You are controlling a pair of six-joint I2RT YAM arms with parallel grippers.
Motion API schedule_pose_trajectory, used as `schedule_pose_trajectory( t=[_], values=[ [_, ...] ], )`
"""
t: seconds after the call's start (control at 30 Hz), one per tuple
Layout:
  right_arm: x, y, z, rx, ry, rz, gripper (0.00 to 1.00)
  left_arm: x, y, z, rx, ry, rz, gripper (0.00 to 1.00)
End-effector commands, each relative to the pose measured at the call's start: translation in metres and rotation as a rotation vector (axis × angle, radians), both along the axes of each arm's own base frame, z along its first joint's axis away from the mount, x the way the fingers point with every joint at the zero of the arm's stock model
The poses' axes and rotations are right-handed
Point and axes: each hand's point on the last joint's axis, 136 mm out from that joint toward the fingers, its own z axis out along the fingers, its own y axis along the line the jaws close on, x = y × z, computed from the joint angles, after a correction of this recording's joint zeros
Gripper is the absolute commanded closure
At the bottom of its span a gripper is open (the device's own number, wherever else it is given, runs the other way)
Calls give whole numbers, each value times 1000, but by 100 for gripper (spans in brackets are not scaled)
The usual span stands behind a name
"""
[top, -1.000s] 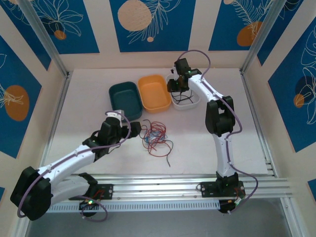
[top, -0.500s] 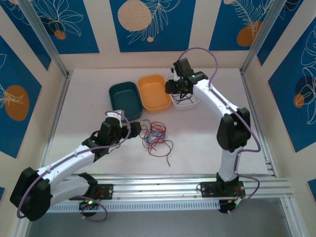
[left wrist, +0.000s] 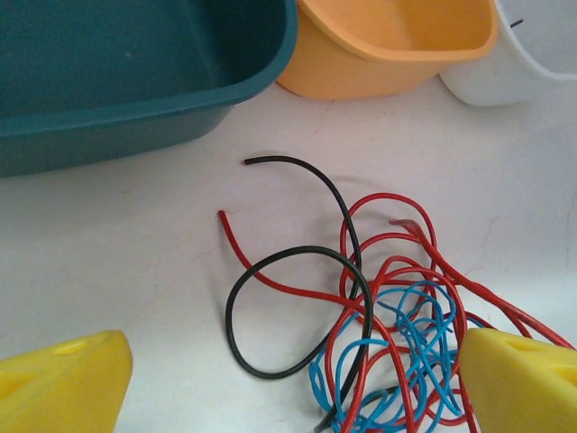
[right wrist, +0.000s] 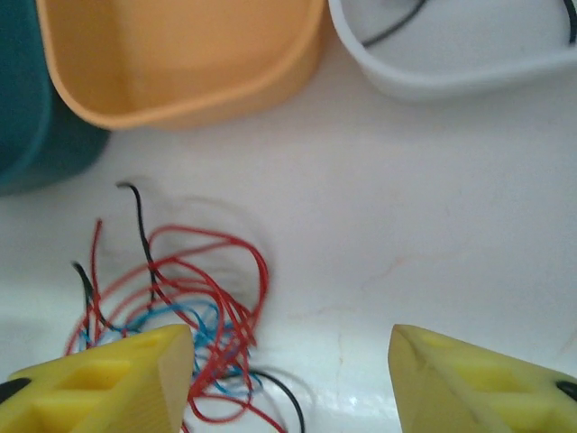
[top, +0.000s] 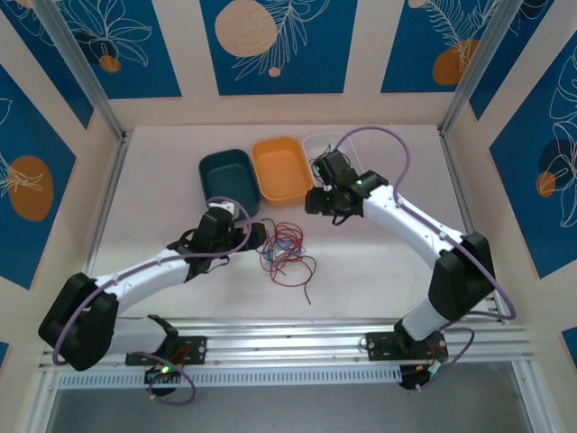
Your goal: Untangle the cables
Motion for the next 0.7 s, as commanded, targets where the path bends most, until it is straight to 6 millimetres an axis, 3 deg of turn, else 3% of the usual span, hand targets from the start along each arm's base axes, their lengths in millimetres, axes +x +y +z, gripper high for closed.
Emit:
schedule_pose_trajectory(
  t=[0.0,0.07,0.1,0.13,0.3,0.67],
  values=[
    [-10,-6,4,30,-26,-69,35,14,-16,12,-66,-4,-10,12],
    [-16,-9,3,32,-31,-75,27,21,-22,10,-75,11,-6,18],
    [-18,-12,3,31,-35,-84,18,24,-24,8,-76,25,3,24],
    [-19,-14,3,29,-38,-90,0,27,-26,6,-74,39,13,28],
    [-22,-20,2,29,-51,-113,1,38,-30,-2,-51,86,51,44],
    [-21,-27,-2,30,-49,-173,1,28,-21,-14,60,162,119,55]
  ],
)
